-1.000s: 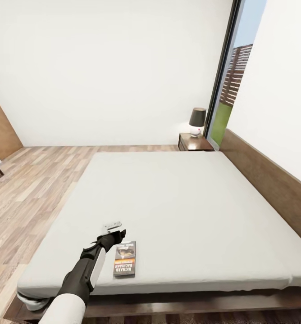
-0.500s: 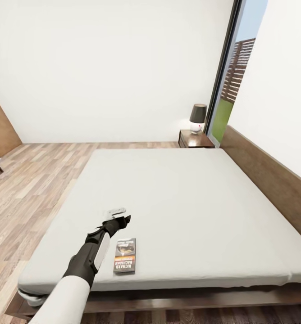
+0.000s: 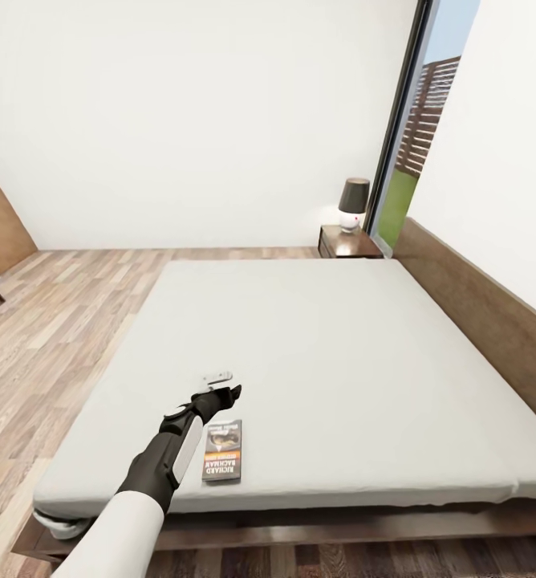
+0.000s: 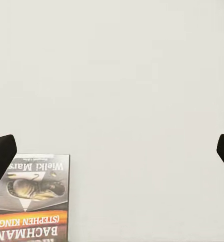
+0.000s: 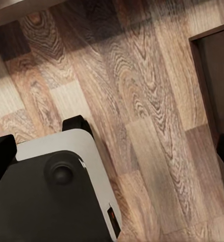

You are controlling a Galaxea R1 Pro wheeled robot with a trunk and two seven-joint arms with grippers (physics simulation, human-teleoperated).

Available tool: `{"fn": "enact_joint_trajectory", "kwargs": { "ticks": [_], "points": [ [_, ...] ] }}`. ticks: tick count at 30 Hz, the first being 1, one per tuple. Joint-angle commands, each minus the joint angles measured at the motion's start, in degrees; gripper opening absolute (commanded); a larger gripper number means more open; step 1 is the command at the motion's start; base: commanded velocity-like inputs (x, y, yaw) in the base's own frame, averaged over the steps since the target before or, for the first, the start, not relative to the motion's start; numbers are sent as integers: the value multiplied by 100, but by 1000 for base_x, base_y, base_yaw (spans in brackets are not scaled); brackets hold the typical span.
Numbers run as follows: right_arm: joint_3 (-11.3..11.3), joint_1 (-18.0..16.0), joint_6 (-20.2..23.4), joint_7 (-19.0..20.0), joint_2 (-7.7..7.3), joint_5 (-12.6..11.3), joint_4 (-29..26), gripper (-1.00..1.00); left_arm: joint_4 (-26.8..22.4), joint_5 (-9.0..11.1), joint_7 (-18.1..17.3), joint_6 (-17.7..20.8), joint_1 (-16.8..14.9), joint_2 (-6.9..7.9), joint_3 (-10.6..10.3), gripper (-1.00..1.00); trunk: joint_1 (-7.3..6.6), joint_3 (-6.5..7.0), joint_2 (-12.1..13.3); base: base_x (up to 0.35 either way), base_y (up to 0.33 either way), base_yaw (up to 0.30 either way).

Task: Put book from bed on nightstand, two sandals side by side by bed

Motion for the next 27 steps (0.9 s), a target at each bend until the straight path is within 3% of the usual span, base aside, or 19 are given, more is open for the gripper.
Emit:
{"fn": "enact_joint_trajectory", "kwargs": {
  "ticks": [1, 27],
  "points": [
    [-41, -4, -11, 32, -3, -15, 4, 100, -7, 47, -19, 41, -4, -7, 25, 100, 3, -20, -11, 0, 0, 0],
    [-1, -4, -30, 22, -19, 1, 8, 100, 24, 58, -16, 34, -5, -7, 22, 100, 3, -252, -11, 0, 0, 0]
  ]
}}
